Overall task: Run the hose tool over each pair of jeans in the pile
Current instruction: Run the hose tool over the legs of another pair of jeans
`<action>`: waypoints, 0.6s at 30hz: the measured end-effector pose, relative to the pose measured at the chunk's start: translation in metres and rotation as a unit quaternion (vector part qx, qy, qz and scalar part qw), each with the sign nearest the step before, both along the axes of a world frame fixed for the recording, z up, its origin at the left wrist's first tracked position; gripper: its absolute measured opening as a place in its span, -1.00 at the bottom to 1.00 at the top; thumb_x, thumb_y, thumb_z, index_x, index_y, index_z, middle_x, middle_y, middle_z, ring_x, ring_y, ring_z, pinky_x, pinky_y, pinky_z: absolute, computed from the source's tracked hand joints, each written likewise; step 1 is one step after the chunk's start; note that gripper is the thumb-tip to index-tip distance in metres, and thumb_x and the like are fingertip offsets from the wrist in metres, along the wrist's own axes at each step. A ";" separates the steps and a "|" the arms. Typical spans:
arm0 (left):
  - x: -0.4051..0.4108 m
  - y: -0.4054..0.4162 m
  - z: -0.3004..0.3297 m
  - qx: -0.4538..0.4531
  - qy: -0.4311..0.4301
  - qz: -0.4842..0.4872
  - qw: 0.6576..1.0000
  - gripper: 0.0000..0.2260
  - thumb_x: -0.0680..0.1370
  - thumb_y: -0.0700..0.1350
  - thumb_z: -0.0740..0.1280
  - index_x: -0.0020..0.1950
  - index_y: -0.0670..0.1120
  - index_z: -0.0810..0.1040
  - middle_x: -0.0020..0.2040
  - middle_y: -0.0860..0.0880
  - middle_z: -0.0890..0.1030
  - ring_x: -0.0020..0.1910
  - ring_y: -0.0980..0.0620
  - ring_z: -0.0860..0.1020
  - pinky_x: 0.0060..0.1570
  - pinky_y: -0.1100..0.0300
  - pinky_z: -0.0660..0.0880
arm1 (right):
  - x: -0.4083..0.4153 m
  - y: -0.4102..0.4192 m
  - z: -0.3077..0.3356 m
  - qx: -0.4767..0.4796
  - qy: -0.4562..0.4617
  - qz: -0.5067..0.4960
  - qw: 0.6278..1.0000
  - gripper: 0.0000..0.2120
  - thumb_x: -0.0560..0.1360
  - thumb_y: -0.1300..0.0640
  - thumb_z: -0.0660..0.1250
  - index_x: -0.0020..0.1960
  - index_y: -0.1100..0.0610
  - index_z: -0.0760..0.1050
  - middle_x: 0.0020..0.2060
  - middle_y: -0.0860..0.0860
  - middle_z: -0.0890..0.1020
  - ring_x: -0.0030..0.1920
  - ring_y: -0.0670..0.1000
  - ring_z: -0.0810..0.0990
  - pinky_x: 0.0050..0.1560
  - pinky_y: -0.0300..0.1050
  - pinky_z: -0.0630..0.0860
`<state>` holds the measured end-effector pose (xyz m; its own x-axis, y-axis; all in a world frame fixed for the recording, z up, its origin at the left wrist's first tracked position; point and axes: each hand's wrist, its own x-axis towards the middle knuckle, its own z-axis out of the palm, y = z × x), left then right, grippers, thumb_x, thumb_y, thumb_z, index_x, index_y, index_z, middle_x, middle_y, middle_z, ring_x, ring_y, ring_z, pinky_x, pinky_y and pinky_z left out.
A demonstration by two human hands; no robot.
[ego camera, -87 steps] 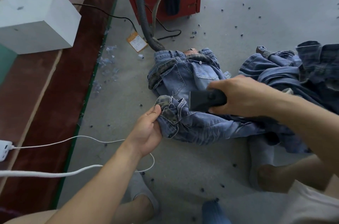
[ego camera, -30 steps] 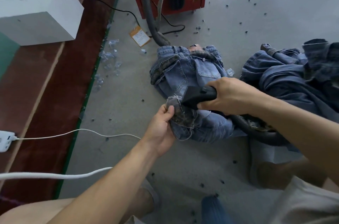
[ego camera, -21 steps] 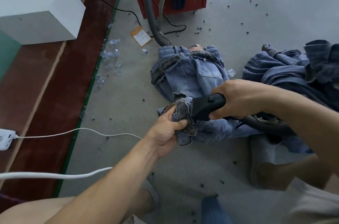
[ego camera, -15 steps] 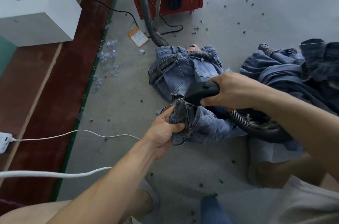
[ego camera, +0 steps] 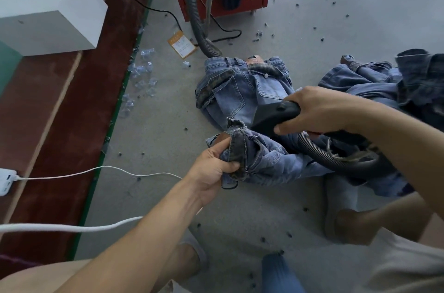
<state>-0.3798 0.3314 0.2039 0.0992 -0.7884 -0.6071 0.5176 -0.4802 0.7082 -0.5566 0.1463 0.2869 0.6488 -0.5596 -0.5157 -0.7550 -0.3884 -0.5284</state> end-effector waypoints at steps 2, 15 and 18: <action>-0.001 0.001 0.000 0.009 0.007 -0.004 1.000 -0.40 0.49 -0.62 0.17 0.35 -0.10 0.59 0.14 -0.18 0.68 0.08 -0.11 0.64 0.10 0.08 0.59 | -0.001 0.006 0.000 0.025 0.030 0.051 0.998 -0.76 0.40 -0.15 0.57 -0.16 -0.06 0.59 -0.41 -0.05 0.68 -0.45 -0.02 0.66 -0.40 -0.15 0.54; 0.009 0.003 -0.008 0.061 0.044 0.053 0.996 -0.48 0.41 -0.62 0.05 0.06 -0.16 0.59 -0.06 -0.19 0.67 -0.09 -0.18 0.64 -0.13 0.02 0.66 | -0.011 -0.006 -0.010 -0.010 0.076 0.102 0.992 -0.79 0.40 -0.10 0.57 -0.09 -0.10 0.57 -0.34 -0.07 0.69 -0.33 -0.03 0.69 -0.27 -0.11 0.59; 0.005 0.002 -0.009 0.059 0.071 0.049 0.995 -0.46 0.40 -0.62 0.00 0.05 -0.16 0.59 -0.02 -0.20 0.67 -0.07 -0.17 0.65 -0.08 0.02 0.66 | 0.001 0.019 -0.024 -0.007 0.051 0.151 0.987 -0.78 0.41 -0.11 0.55 -0.04 -0.11 0.56 -0.24 -0.10 0.68 -0.23 -0.06 0.67 -0.15 -0.05 0.63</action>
